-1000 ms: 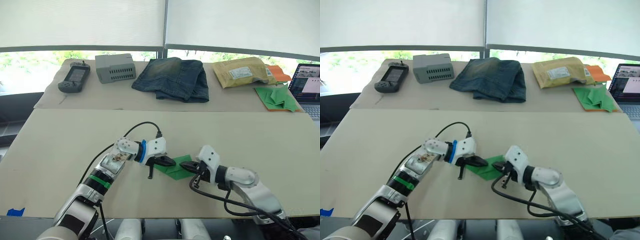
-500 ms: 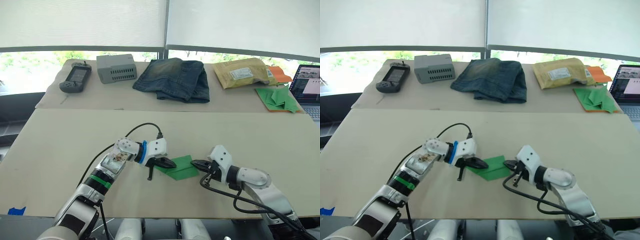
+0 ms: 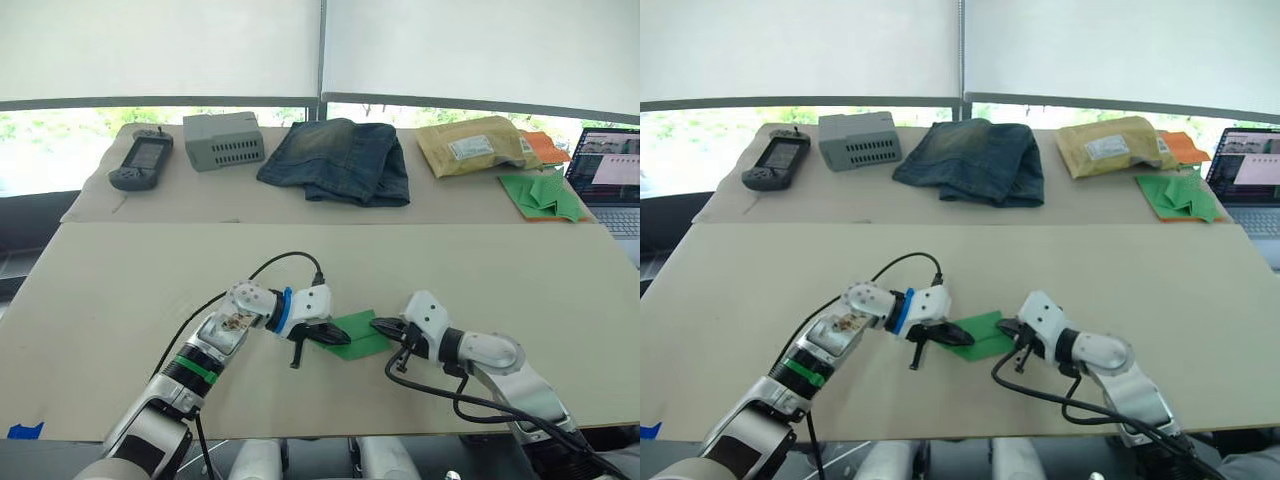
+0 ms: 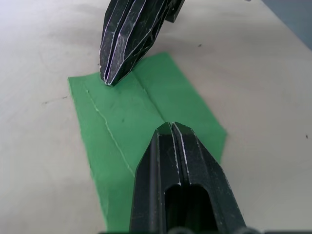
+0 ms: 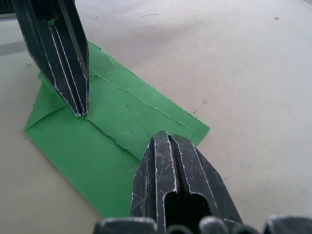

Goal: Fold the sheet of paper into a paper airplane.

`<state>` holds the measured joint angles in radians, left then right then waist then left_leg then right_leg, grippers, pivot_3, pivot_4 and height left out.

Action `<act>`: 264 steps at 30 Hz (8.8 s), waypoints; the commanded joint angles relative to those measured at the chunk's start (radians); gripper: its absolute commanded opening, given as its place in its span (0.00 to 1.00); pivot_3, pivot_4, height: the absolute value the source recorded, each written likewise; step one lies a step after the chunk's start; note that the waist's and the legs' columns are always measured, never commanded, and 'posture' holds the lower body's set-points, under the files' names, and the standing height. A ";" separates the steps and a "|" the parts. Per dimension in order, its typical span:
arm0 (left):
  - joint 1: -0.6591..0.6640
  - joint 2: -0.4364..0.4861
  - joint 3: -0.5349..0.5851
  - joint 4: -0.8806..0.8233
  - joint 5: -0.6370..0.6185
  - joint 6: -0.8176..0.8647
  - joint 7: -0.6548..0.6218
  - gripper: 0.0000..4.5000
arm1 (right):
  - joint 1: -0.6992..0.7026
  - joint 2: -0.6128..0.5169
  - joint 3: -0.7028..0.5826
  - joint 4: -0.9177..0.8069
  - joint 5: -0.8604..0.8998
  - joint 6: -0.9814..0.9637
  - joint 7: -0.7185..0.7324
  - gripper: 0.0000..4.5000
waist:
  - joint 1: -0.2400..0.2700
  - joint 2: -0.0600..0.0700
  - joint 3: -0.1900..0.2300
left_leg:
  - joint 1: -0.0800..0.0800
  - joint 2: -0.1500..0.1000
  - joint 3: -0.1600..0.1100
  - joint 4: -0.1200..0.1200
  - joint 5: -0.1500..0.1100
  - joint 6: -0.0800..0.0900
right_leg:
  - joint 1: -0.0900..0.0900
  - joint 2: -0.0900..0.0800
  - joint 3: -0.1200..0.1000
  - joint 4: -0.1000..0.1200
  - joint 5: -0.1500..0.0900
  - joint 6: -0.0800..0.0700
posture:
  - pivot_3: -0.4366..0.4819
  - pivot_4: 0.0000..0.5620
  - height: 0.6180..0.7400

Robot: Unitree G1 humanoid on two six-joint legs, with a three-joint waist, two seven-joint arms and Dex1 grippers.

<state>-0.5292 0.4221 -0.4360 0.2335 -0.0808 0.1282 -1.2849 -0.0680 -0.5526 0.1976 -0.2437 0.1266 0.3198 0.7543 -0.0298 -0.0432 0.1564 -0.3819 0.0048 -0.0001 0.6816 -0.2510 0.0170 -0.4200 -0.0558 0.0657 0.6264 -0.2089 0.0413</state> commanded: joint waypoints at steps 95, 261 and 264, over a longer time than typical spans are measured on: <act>0.239 0.275 0.294 -0.319 -0.361 0.356 -0.108 0.00 | -0.222 -0.059 -0.229 -0.091 0.409 0.546 0.072 0.44 | -0.008 0.004 0.001 | -0.007 0.010 0.001 -0.013 -0.001 0.000 | -0.015 0.011 0.002 0.000 -0.004 -0.011 | 0.48 0.27 0.91; 0.116 0.114 0.041 -0.183 -0.119 0.252 0.071 0.00 | -0.053 -0.104 0.035 -0.138 -0.001 0.037 0.132 0.00 | 0.016 0.005 0.006 | -0.002 0.009 0.001 -0.002 -0.001 0.000 | -0.006 0.012 0.002 0.003 -0.001 -0.011 | 0.48 0.27 0.91; 0.129 0.118 0.034 -0.195 -0.115 0.256 0.073 0.00 | -0.055 -0.056 -0.078 -0.183 0.110 0.157 0.080 0.00 | 0.016 0.005 0.006 | -0.002 0.010 0.001 -0.002 -0.001 0.000 | -0.006 0.012 0.002 0.003 -0.001 -0.011 | 0.48 0.27 0.91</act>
<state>-0.4204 0.5341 -0.3778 0.0453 -0.2243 0.3751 -1.2174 -0.1097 -0.6198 0.1961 -0.3665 0.1622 0.4174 0.8595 -0.0137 -0.0386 0.1623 -0.3834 0.0144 0.0010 0.6795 -0.2516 0.0170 -0.4256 -0.0436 0.0679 0.6292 -0.2100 0.0299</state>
